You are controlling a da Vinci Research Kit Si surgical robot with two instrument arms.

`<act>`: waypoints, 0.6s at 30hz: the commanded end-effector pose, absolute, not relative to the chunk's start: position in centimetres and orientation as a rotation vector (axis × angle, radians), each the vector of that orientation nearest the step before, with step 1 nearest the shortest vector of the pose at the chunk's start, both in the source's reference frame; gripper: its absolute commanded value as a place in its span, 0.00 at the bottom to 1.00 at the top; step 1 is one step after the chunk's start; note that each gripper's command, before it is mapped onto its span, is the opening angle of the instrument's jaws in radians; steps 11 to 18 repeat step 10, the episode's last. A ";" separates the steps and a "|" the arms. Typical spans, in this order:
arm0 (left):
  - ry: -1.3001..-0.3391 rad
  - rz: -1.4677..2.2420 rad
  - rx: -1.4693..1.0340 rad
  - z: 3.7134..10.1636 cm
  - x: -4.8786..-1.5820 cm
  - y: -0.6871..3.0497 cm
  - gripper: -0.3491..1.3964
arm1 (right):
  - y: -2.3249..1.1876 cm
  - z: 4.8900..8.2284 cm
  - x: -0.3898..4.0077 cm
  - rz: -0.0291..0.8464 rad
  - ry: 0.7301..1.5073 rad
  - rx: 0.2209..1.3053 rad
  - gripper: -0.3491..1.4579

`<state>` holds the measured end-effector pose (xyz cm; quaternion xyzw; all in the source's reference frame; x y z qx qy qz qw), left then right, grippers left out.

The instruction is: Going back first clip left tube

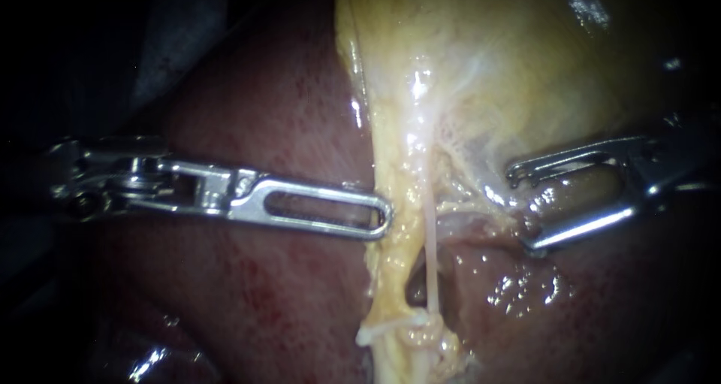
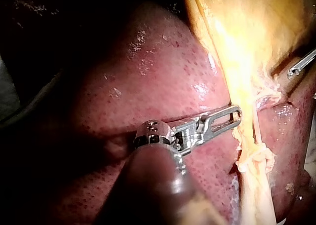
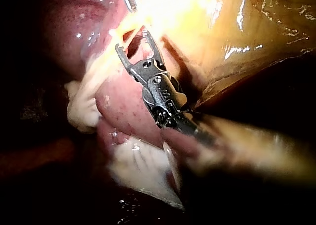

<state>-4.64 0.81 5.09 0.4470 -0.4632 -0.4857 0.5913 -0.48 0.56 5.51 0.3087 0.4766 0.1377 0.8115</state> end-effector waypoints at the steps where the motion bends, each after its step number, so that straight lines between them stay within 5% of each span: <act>1: -1.078 -1.130 1.039 5.09 -4.64 0.81 0.00 | 0.55 5.51 -0.48 0.294 1.018 0.659 0.43; 18: -1.078 -1.130 1.040 5.06 -4.63 0.80 0.00 | 0.55 5.51 -0.48 0.294 1.018 0.659 0.43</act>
